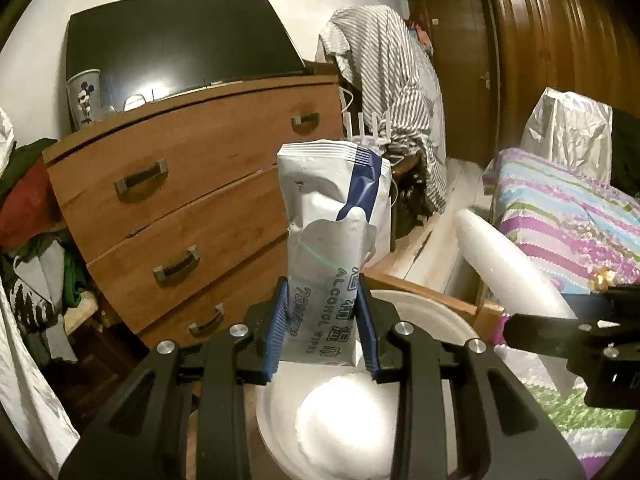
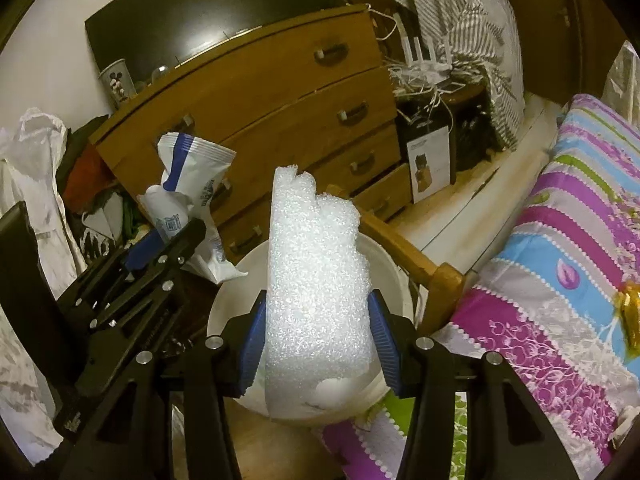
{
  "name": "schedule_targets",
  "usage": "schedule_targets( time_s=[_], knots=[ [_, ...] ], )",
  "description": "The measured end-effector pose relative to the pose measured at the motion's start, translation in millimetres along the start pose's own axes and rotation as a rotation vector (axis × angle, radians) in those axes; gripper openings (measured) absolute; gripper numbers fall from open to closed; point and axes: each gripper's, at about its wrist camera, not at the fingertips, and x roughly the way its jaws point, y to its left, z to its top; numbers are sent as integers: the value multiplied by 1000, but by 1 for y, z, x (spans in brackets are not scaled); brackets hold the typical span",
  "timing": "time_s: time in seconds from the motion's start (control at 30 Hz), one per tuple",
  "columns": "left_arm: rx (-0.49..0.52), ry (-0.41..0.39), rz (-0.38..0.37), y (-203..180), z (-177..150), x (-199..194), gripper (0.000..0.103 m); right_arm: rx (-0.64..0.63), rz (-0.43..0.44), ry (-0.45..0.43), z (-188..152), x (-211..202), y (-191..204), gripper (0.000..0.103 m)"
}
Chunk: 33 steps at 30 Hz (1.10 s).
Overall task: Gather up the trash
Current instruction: 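Open the left tool and right tool to drop both items into the bucket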
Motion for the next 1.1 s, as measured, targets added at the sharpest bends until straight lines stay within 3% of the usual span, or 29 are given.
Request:
schedule_targets(
  time_s=[0.17,0.2,0.23,0.3,0.43,0.8,1.0,1.1],
  knots=[
    [-7,43,3,6,-6,16,32,-8,7,25,3,21,4,51],
    [-7,49,4,7,-6,19,32,-12,2,26,4,26,6,55],
    [-3,61,3,8,-7,23,36,-15,0,35,6,32,5,67],
    [4,91,4,8,-8,30,40,-11,-21,30,6,37,3,74],
    [-12,95,19,12,-11,34,50,5,-28,14,5,38,-7,74],
    [-35,99,16,19,-11,30,50,16,-42,-25,-3,16,-22,74],
    [-73,70,-121,30,-16,15,50,-21,-110,-141,-20,-26,-21,74],
    [-82,-56,-216,33,-24,-16,50,-46,-156,-241,-39,-61,-20,78]
  ],
)
